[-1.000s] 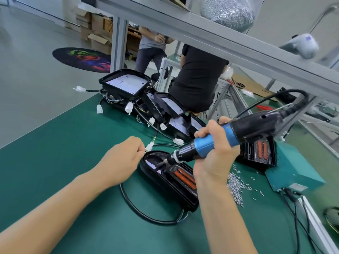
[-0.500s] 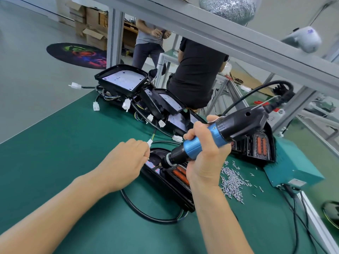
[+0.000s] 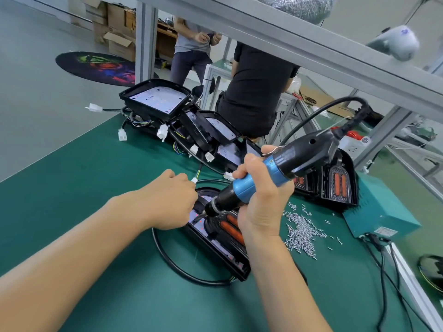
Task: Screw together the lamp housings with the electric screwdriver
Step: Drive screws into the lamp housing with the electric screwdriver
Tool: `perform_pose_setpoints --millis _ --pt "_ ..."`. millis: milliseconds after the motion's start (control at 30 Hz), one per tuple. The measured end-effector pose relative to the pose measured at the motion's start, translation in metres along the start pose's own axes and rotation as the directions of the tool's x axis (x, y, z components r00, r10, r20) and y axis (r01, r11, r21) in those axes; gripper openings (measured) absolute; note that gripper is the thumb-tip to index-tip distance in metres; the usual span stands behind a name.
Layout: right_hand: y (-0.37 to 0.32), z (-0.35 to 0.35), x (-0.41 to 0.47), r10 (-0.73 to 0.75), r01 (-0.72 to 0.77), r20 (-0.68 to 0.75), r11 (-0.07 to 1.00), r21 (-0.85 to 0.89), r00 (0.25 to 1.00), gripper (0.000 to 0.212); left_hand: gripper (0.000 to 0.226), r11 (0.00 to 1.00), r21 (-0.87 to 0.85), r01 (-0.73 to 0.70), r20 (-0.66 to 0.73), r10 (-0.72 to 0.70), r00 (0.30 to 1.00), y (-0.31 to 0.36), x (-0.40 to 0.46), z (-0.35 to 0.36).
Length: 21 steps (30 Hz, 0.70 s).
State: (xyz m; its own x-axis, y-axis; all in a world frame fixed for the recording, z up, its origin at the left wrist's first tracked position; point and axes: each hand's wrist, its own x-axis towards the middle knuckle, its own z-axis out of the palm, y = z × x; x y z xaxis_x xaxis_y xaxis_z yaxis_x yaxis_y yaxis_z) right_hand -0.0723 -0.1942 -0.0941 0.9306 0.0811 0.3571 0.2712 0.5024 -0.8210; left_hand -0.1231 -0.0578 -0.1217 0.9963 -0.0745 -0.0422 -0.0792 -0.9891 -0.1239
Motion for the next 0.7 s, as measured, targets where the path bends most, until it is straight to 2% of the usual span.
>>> perform_pose_setpoints --millis 167,300,700 --pt "0.001 -0.002 -0.002 -0.004 0.004 0.039 1.0 -0.005 0.999 0.024 0.019 0.999 0.036 0.024 0.035 -0.025 0.999 0.006 0.001 -0.001" --pt "0.0 -0.003 -0.003 0.011 -0.011 0.041 1.0 -0.01 0.999 0.022 0.011 0.999 0.023 0.047 -0.004 -0.047 0.999 0.007 -0.003 0.004" --pt "0.002 0.003 -0.009 0.034 -0.034 0.099 0.999 -0.007 0.994 0.024 0.023 0.998 0.022 0.064 -0.047 -0.063 0.997 0.005 -0.007 0.013"
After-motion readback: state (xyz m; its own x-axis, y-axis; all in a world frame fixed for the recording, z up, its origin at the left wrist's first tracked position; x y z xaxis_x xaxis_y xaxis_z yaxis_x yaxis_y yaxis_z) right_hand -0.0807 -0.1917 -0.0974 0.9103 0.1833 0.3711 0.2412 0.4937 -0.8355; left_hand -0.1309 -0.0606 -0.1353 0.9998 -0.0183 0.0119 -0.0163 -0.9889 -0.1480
